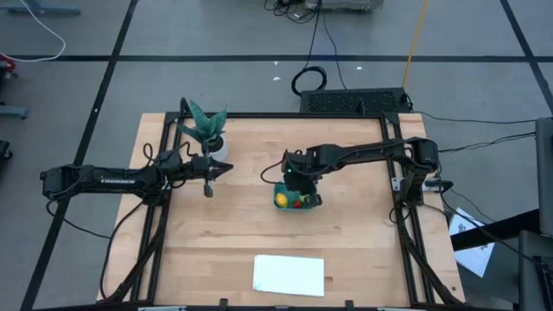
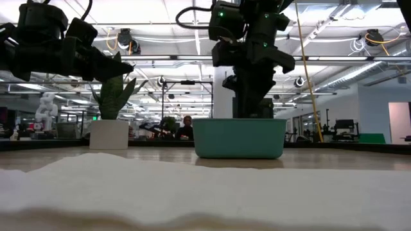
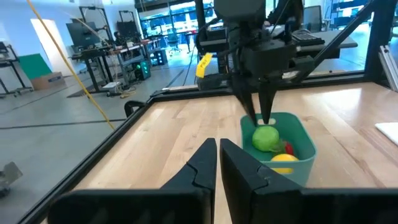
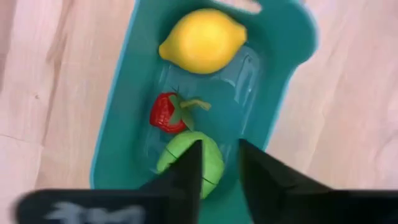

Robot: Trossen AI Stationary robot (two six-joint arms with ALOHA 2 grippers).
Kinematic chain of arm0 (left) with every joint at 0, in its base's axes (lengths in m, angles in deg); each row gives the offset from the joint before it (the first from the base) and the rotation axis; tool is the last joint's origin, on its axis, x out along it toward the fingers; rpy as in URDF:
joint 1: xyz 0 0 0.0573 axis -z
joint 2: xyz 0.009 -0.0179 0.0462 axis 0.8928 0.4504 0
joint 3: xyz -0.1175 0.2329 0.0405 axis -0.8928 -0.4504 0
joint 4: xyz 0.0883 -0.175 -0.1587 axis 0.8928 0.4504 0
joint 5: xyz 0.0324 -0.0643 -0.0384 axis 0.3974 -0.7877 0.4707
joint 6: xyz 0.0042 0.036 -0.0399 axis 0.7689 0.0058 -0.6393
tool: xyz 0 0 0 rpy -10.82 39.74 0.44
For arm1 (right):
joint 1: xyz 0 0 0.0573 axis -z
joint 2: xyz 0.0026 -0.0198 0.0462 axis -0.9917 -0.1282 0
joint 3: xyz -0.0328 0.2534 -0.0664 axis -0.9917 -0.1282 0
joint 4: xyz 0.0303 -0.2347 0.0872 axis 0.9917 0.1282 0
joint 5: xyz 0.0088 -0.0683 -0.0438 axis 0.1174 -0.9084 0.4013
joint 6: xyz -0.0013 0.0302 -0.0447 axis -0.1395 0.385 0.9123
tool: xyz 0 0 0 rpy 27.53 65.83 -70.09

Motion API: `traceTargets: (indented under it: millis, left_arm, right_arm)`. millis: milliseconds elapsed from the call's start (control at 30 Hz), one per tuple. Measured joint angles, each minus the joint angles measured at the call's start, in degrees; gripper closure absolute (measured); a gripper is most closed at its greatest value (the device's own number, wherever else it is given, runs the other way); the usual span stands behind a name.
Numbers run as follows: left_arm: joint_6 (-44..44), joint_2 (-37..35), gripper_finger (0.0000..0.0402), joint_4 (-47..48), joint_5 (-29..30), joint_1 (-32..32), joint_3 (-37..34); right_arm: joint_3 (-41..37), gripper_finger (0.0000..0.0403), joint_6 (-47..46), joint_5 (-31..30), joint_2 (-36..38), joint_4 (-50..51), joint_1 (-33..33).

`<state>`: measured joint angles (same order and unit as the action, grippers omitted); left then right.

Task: Pick and placing Produce into tupperware
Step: Return to Home Position

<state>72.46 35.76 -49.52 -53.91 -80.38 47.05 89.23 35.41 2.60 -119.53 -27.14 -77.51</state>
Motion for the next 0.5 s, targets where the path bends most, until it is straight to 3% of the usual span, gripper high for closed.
traceTargets:
  millis: [133,500]
  left_arm:
    - [0.05,-0.02,0.0376,-0.30,2.12,0.00,0.00]
    - [3.48,-2.44,0.0398,-1.59,8.98,0.76,0.00]
  right_arm:
    - [0.00,0.0393,-0.19,0.00,2.49,0.07,0.02]
    - [0.00,0.0402,-5.21,-0.03,13.74,-2.03,0.02]
